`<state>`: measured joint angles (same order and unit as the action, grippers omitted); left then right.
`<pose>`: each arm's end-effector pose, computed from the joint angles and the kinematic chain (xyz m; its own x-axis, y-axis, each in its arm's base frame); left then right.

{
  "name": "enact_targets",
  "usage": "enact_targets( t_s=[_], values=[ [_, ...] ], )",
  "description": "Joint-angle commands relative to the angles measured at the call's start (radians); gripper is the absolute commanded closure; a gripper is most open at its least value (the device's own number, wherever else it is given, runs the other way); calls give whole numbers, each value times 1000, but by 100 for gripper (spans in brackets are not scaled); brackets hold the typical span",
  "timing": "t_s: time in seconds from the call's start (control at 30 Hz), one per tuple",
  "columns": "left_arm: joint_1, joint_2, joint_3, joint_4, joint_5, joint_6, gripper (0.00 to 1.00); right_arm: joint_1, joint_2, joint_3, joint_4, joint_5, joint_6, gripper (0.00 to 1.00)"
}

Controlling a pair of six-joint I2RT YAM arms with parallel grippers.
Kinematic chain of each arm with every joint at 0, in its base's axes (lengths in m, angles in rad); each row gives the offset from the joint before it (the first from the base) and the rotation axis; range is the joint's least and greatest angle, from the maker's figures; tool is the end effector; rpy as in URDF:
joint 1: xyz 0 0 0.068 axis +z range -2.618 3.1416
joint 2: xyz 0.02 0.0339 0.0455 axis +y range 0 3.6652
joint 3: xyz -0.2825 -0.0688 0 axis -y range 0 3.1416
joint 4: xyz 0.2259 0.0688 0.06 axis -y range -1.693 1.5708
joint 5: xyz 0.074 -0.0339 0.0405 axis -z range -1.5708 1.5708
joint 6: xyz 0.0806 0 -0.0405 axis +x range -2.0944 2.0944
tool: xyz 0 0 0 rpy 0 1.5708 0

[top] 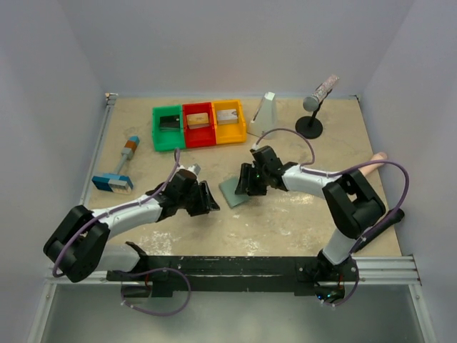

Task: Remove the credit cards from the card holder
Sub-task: Move the card holder to the center of the board, then pick up the card holder from the center of the board.

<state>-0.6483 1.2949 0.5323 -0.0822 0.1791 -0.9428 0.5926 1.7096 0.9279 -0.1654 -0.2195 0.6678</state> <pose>0.1903 -0.1622 0.1580 -0.9073 -0.3116 -0.2822 -0.0779 0.7843 -0.6155 0.2812 0.2105 0.1528 -0.9316 0.1014 -0.3491 -0.0939 0.8607 0.5005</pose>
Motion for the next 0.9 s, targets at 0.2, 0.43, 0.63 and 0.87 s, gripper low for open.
enact_targets(
  t_s=[0.2, 0.43, 0.63, 0.87],
  values=[
    [10, 9, 61, 22, -6, -7, 49, 211, -51, -104, 78, 40, 191, 45],
    [32, -61, 52, -33, -53, 16, 49, 211, -174, -150, 17, 118, 210, 30],
    [91, -54, 84, -42, -58, 35, 49, 153, -177, -133, 12, 108, 223, 32],
    [128, 20, 93, 25, -3, 29, 61, 104, -119, -175, 161, 5, 277, 38]
  ],
)
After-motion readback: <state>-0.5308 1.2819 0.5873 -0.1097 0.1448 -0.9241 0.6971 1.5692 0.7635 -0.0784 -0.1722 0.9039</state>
